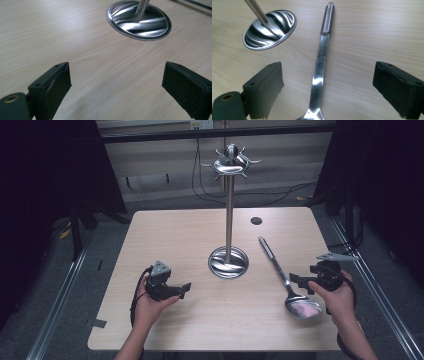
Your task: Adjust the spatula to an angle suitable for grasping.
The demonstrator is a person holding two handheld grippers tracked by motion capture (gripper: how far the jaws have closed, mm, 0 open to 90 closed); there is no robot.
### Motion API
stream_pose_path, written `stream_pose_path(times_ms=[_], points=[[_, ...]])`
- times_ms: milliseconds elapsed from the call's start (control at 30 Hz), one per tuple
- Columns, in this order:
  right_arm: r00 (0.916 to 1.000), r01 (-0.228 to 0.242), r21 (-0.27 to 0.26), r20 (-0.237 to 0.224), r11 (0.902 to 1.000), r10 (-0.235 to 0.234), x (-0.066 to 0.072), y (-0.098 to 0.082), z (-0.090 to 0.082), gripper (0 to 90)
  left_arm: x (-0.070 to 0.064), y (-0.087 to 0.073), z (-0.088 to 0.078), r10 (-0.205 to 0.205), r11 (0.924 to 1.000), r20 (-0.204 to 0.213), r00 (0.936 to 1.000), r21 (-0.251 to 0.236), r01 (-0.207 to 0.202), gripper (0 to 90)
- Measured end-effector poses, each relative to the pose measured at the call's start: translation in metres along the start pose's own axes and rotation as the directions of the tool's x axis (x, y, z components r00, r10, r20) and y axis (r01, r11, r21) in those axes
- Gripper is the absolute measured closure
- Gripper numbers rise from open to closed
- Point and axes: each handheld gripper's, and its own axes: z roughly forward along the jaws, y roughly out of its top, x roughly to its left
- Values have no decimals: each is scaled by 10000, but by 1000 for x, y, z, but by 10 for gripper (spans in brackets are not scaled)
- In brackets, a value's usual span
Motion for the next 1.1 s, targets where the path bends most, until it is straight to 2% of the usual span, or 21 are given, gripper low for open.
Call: stream_pose_path(times_ms=[233, 267, 300, 333, 367, 400, 467, 567, 600, 633, 667, 700, 733, 833, 867, 933, 1100], points=[[10000, -39, 161, 20, 9999, 39, 5, 2, 11, 102, 0, -1, 1, 47, 10000, 68, 10000, 57, -47, 83], [10000, -39, 193, 13, 9998, 39, 7, 4, 13, 111, 2, -2, 1, -140, 9999, 142, 9998, -6, 140, 83], [10000, -39, 193, 13, 9998, 39, 7, 4, 13, 111, 2, -2, 1, -140, 9999, 142, 9998, -6, 140, 83], [10000, 28, 265, 43, 9996, -29, 8, 7, 17, 136, 2, -2, 1, -191, 9998, 160, 9997, 3, 191, 83], [9999, 80, 251, 92, 9997, -82, 9, 9, 19, 167, 3, -2, 1, -81, 9999, 157, 9998, 92, 79, 83], [9998, 169, 246, 113, 9996, -171, 9, 14, 23, 327, 3, -2, 1, -78, 9999, 101, 9999, 90, 77, 83], [9987, 381, 465, 325, 9982, -396, 9, 18, 28, 400, 3, -2, 1, -68, 9999, 74, 9999, 122, 67, 83], [9975, 440, 864, 511, 9953, -485, 8, 22, 38, 604, 3, -2, 2, -31, 9999, 54, 10000, 127, 31, 83], [9967, 415, 977, 659, 9944, -481, 6, 24, 41, 699, 3, -3, 3, -64, 9999, 131, 9999, 155, 62, 83], [9955, 508, 1091, 736, 9927, -591, 4, 25, 44, 736, 3, -3, 4, -51, 9998, 164, 9999, 209, 48, 83], [9954, 343, 1233, 845, 9918, -449, 3, 26, 48, 773, 3, -4, 4, -34, 9997, 149, 9999, 226, 30, 83], [9954, 343, 1233, 845, 9918, -449, 3, 26, 48, 773, 3, -4, 4, -34, 9997, 149, 9999, 226, 30, 83], [9951, 266, 1391, 907, 9899, -395, 0, 27, 55, 840, 4, -4, 4, -119, 9997, 145, 9998, 231, 116, 83], [9948, 213, 1703, 943, 9852, -378, -2, 27, 62, 867, 5, -4, 4, -110, 9998, 153, 9998, 186, 107, 83], [9932, 310, 2112, 1033, 9769, -539, -2, 27, 70, 886, 5, -4, 3, -125, 9997, 121, 9998, 209, 122, 83], [9917, 439, 2368, 1071, 9706, -710, -1, 27, 75, 889, 5, -4, 3, -137, 9998, 92, 9999, 174, 135, 83], [9923, 106, 2597, 1165, 9656, -422, 1, 23, 82, 887, 6, -3, 3, -127, 9998, 107, 9999, 131, 125, 83]])
